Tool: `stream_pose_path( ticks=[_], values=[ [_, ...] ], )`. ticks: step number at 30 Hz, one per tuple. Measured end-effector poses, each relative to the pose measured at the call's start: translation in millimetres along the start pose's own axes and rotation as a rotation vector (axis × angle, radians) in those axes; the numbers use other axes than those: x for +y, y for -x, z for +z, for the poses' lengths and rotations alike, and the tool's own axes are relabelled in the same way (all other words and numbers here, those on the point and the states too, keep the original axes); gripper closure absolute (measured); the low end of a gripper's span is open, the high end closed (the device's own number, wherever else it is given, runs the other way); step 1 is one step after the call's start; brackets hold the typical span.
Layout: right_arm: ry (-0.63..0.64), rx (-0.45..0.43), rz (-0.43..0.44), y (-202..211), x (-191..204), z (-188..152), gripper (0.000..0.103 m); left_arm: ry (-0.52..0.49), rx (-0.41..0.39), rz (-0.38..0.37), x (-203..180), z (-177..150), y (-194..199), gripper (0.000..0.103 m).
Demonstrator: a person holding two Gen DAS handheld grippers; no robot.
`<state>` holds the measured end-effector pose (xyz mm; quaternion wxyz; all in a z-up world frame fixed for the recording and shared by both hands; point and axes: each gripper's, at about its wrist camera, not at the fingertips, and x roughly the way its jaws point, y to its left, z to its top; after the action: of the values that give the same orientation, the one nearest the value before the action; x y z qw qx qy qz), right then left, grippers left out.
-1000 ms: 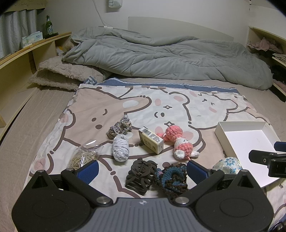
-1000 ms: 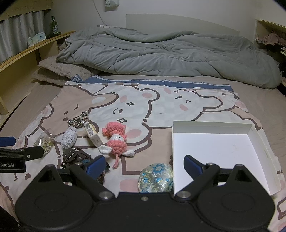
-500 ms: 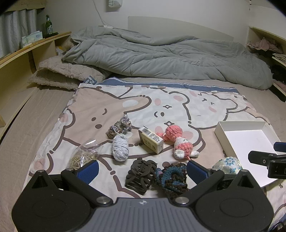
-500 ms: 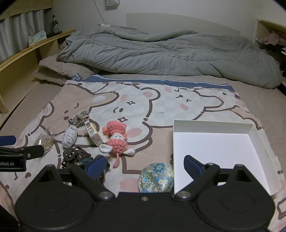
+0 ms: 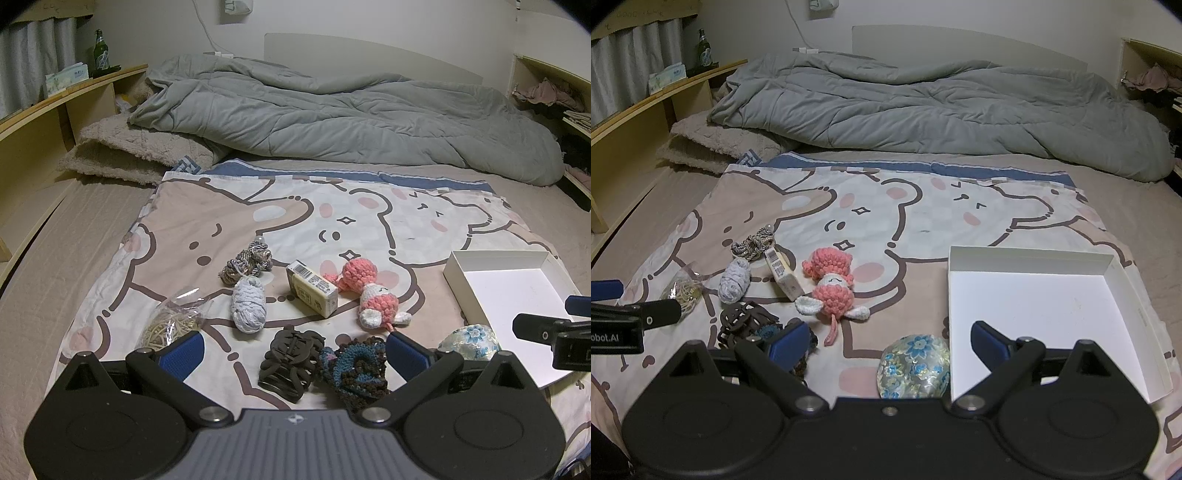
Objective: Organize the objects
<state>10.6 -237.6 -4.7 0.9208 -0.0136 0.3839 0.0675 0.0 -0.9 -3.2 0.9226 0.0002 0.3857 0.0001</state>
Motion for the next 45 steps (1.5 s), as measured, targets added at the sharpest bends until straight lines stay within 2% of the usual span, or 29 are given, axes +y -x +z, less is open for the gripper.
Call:
stream_pose_path(
  ticks=[28,31,38,45],
  values=[
    [-0.004,0.002,0.001,-0.5,0.0,-0.2,0.008,0.000,-0.001,-0.002,-2.4,-0.5,1.2,0.000],
    [-0.011,0.001,0.005,-2.4,0.1,-0.3,0.008,0.004,-0.005,-0.002,-11.4,-2.4,3.4,0.000],
    [-0.028,-0.011,0.014,-4.8,2.2,8.0,0.008,0.008,-0.032,0.012,0.4,13.4,4.3,0.000],
    [-0.055,-0.013,0.040,-12.6,4.2,30.0,0.008,0.007,-0.039,0.013,5.8,31.9,-7.5,0.000]
  ],
)
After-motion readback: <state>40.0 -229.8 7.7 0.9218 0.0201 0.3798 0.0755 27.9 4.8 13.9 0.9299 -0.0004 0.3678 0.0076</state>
